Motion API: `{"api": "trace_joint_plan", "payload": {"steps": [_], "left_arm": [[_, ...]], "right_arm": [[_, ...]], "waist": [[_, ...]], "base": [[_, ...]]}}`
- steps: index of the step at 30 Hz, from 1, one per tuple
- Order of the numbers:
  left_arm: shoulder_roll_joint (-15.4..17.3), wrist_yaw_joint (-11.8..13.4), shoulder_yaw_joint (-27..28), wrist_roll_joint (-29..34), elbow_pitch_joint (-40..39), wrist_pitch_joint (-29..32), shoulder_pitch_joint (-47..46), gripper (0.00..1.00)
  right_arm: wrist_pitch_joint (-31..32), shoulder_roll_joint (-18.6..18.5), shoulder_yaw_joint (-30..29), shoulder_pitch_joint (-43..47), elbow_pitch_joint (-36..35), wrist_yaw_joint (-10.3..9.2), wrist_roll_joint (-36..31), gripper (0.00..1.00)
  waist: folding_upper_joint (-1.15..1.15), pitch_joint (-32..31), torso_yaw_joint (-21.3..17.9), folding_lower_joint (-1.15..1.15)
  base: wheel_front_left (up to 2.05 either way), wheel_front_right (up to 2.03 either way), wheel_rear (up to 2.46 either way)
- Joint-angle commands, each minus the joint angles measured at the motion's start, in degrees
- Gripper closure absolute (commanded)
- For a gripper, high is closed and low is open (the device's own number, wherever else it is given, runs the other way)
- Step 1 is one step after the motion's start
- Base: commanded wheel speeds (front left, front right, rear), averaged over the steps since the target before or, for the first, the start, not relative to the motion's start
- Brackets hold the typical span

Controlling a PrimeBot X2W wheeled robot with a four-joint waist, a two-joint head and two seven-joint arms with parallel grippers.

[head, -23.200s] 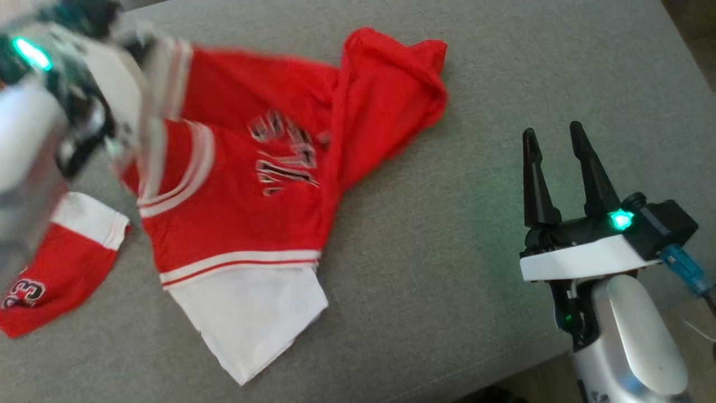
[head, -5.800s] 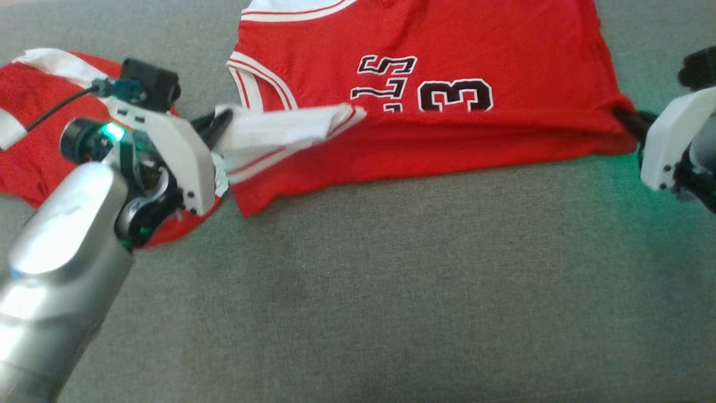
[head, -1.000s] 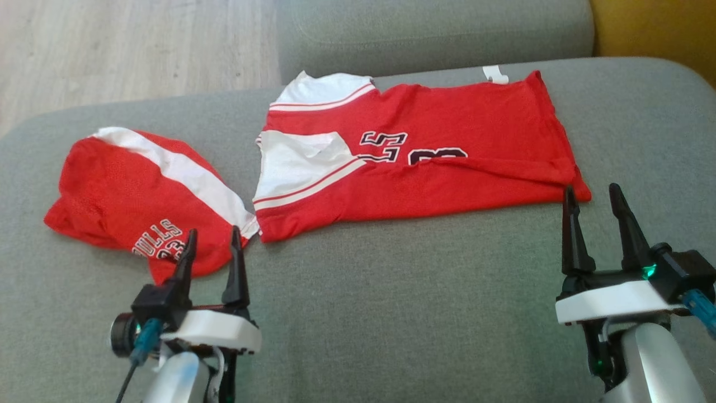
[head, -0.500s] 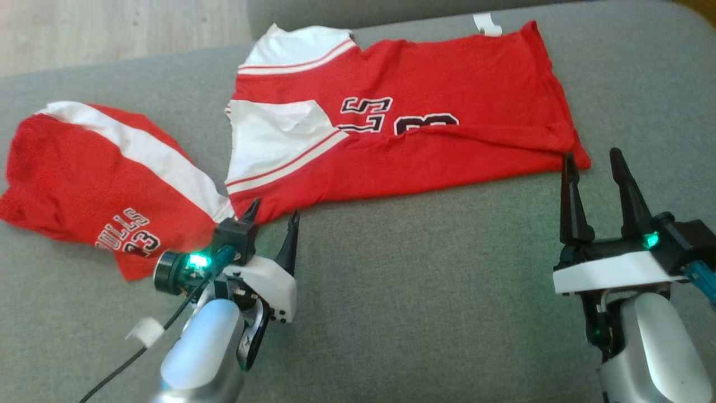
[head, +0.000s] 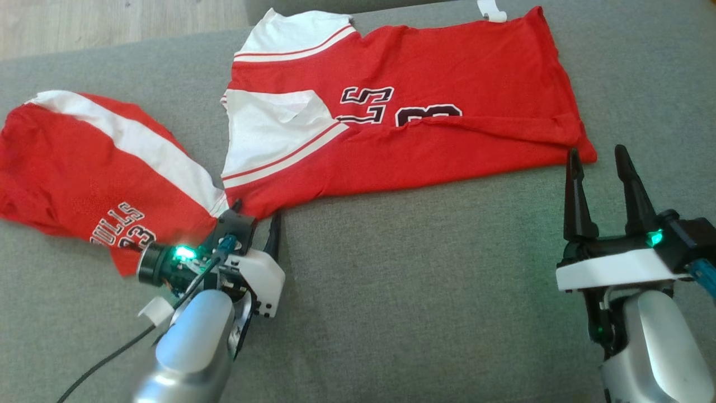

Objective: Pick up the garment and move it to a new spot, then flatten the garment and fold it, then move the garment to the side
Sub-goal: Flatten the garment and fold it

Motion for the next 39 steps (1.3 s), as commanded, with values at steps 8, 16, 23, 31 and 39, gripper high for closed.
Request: {"api": "trace_joint_plan", "payload": {"steps": [8, 16, 23, 31, 39], "left_arm": [[1.21, -0.40, 0.23, 0.34, 0.74, -1.14, -5.05, 0.11], [0.53, -0.94, -0.12, -0.13, -0.10, -6.57, -6.24, 1.00], [0.43, -0.63, -1.50, 0.57, -0.81, -8.94, -6.22, 1.00], [0.48, -1.40, -3.02, 0.74, -2.63, -9.22, -6.48, 1.00], [0.11, -1.96, -4.53, 0.87, -5.06, -9.92, -6.93, 1.00]], "right_arm": [[-0.32, 0.06, 1.01, -3.98, -0.81, -0.04, -1.24, 0.00], [2.69, -0.11, -2.88, -6.22, 4.45, -0.04, -4.27, 0.00], [11.33, 0.38, -10.19, -10.83, 13.17, -0.04, -8.77, 0.00], [18.71, 0.64, -16.78, -18.48, 23.89, -0.04, -13.82, 0.00], [22.38, 0.67, -24.27, -25.21, 32.17, -0.04, -20.17, 0.00]], "waist": [[0.00, 2.52, -0.04, 0.00], [0.00, 2.48, 0.63, 0.00], [0.00, 1.11, 1.86, 0.00], [0.00, 1.79, 3.44, 0.00], [0.00, 3.54, 4.82, 0.00]], "base": [[0.00, 0.00, 0.00], [0.00, 0.00, 0.00], [0.00, 0.00, 0.00], [0.00, 0.00, 0.00], [0.00, 0.00, 0.00]]}}
